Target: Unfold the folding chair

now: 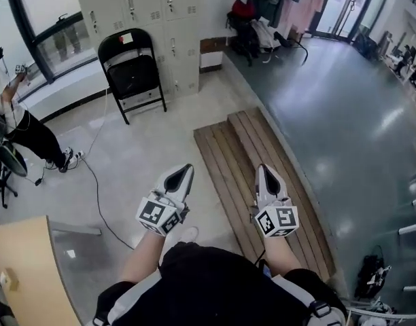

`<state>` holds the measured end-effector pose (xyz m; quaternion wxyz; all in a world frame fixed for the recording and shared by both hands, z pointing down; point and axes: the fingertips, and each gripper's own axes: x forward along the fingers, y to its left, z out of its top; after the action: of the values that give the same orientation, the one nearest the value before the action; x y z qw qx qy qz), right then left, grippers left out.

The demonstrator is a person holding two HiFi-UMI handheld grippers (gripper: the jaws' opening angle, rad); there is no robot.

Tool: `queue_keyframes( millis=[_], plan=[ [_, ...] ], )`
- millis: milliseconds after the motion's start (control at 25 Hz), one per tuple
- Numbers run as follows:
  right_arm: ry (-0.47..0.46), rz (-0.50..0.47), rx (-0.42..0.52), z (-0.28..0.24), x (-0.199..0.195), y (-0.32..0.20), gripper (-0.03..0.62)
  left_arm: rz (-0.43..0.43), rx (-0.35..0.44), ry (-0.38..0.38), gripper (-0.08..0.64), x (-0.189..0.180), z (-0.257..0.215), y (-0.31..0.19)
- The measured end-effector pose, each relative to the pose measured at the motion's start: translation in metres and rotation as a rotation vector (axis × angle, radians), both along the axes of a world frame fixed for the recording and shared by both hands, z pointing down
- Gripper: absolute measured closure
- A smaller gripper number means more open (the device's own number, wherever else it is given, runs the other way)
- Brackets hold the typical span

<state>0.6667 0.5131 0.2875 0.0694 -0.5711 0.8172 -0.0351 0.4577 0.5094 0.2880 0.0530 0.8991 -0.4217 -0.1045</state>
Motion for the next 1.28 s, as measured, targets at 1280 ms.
queue_keyframes(
  millis=[1280],
  plan=[
    [0.045,-0.341,-0.053,0.022,-0.256,-0.123,0.589,-0.447,-0.049,0.067,0.560,-0.264,0.029,-0.042]
  ],
)
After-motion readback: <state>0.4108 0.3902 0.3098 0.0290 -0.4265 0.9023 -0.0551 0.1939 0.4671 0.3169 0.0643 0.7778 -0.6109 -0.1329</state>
